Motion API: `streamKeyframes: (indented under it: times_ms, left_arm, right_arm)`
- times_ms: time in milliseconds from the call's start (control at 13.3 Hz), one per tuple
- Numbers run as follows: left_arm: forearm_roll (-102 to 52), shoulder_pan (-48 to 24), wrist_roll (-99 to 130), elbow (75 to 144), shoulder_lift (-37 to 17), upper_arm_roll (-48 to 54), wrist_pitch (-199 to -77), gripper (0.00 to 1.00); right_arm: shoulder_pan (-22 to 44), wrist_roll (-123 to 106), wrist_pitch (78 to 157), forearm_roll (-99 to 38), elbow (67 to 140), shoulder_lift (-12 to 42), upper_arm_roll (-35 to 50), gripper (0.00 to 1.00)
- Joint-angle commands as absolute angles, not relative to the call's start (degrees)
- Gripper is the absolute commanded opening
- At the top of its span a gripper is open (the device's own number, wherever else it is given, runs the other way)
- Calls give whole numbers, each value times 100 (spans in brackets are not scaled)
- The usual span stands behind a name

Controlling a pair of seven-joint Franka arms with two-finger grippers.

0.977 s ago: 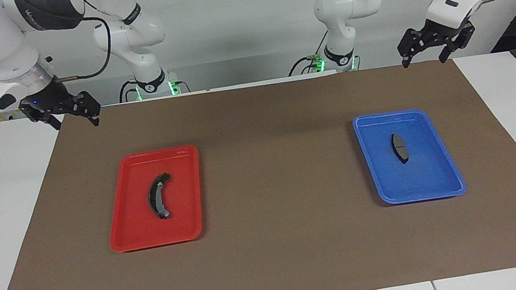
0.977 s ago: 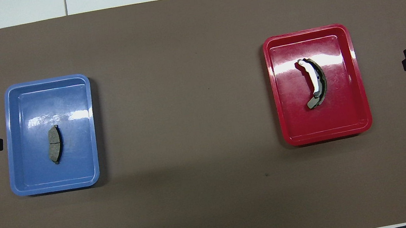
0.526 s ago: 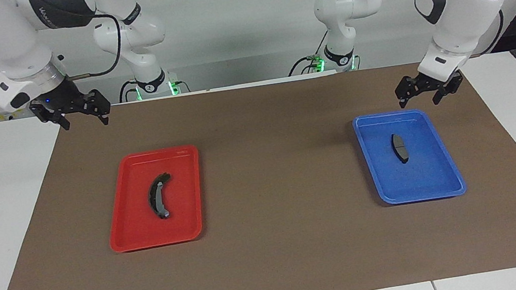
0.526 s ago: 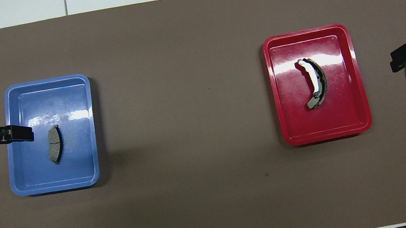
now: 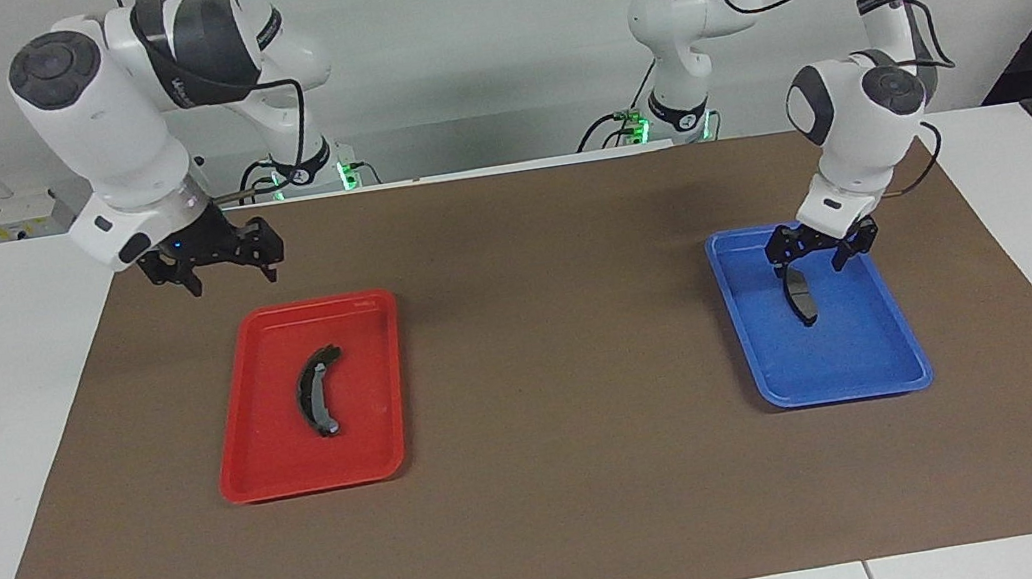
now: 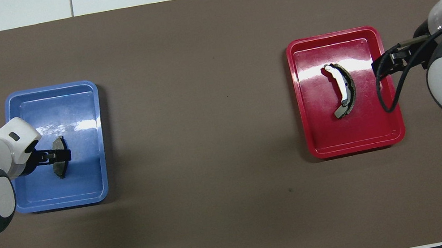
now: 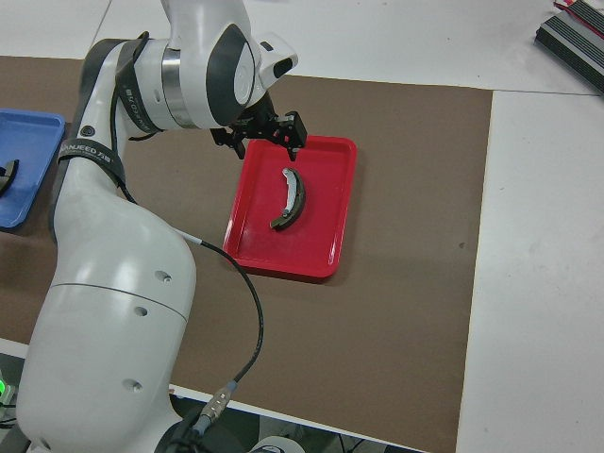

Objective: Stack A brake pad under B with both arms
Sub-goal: 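Grasp the grey pad with the left gripper while the right gripper grasps the shoe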

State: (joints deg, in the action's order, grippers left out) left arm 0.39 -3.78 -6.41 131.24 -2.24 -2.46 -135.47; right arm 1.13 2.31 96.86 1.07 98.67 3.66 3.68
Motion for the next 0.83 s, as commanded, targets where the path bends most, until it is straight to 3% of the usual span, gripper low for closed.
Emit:
streamKeyframes:
  times_ms: [0, 376, 676, 751]
  left_arm:
    - [-26, -448, -677, 13297, -386, -325, -13912, 100]
    - [-26, -457, -677, 13430, -554, -325, -14159, 95]
    - [-26, -448, -721, 13430, -615, -334, -14168, 69]
    - [-26, -448, -721, 13430, -615, -343, -14168, 58]
  right_arm:
    - [-18, 264, 10412, 70, 10501, 421, 509, 100]
    - [-9, 307, 11765, 62, 11388, 606, 554, 100]
    - [-79, 308, 12094, 62, 11601, 782, 686, 100]
    - [-79, 299, 12155, 70, 11662, 817, 686, 100]
